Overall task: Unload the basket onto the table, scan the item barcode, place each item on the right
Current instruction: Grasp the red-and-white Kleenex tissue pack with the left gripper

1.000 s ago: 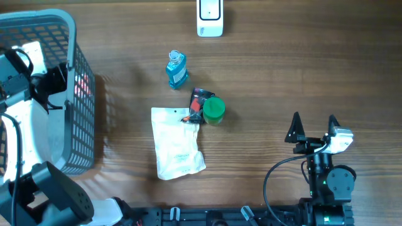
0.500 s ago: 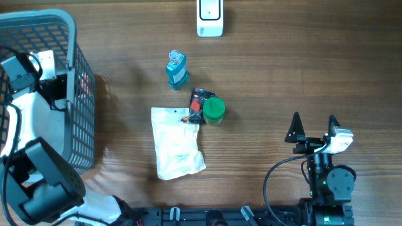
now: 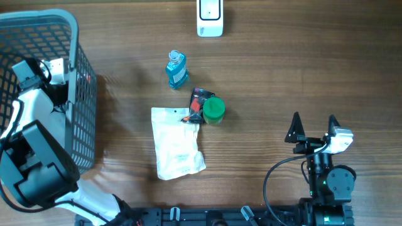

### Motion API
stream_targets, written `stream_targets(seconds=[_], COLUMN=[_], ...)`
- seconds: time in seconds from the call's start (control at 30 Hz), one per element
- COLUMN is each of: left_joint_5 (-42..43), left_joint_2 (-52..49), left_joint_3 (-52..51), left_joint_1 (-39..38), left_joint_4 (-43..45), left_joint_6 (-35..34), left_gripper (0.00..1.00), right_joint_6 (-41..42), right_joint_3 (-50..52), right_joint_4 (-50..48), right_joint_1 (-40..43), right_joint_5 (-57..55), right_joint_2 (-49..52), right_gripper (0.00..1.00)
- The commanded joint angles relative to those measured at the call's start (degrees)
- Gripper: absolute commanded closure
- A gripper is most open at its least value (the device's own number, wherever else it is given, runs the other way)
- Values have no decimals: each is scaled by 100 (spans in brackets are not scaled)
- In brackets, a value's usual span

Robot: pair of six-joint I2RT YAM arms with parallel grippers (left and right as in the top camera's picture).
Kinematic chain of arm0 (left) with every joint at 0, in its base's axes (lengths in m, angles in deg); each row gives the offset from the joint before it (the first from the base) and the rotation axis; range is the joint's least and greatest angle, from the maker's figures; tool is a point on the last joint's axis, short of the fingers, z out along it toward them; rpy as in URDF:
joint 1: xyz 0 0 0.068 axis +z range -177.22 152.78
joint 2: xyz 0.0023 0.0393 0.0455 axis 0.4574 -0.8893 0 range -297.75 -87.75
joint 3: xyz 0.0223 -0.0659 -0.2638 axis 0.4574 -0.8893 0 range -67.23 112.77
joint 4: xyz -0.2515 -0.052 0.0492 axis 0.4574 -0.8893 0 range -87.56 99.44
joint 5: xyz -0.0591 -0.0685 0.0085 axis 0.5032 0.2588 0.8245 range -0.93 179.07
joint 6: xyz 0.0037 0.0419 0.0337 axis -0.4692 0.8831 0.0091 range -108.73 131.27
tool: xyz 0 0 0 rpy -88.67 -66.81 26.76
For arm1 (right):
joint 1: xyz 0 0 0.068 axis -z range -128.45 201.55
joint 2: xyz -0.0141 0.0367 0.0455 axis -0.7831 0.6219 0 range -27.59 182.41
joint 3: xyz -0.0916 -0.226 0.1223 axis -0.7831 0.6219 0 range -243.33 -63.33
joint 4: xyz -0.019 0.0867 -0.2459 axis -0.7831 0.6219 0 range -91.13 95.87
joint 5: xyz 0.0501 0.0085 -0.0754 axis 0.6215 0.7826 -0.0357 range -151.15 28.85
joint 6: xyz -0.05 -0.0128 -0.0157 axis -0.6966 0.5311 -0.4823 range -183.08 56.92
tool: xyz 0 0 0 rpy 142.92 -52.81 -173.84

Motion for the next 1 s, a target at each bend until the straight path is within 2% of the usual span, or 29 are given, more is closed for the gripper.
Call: stream_targets(seconds=[0.0, 0.1, 0.2, 0.43, 0.53, 0.6, 0.67, 0.77, 0.83, 0.97], left_joint_5=[-61, -667, -1106, -1134, -1132, -1104, -1110, -990, -601, -485], left_joint_2=[-90, -87, -87, -85, -87, -92, -92, -92, -92, -92], left_joint_3=[24, 24, 24, 24, 24, 24, 24, 24, 24, 24], left_joint_1=[-24, -24, -24, -24, -24, -24, -24, -31, -46, -74], left_joint_4=[35, 79, 74, 120, 146, 212, 295, 380, 385, 402], left_joint_6=[-48, -55, -68, -205, -205, -254, -664, -1707, -2109, -2688], left_gripper=[0, 0, 7, 20, 16, 0, 0, 0, 0, 0], right_joint_6=[-101, -101, -103, -101, -101, -103, -103, -103, -103, -105], right_joint_3=[4, 4, 4, 4, 4, 4, 4, 4, 4, 4], right_joint_4=[-31, -31, -31, -31, -31, -31, -31, -31, -31, -31], right_joint_1=[-22, -22, -22, -22, -22, -22, -22, -22, -22, -22], right_joint_5=[92, 92, 92, 92, 92, 92, 92, 92, 92, 92], right_joint_2=[-37, -37, -37, -37, -37, -37, -37, -37, -37, -37], right_gripper=[0, 0, 0, 0, 0, 0, 0, 0, 0, 0])
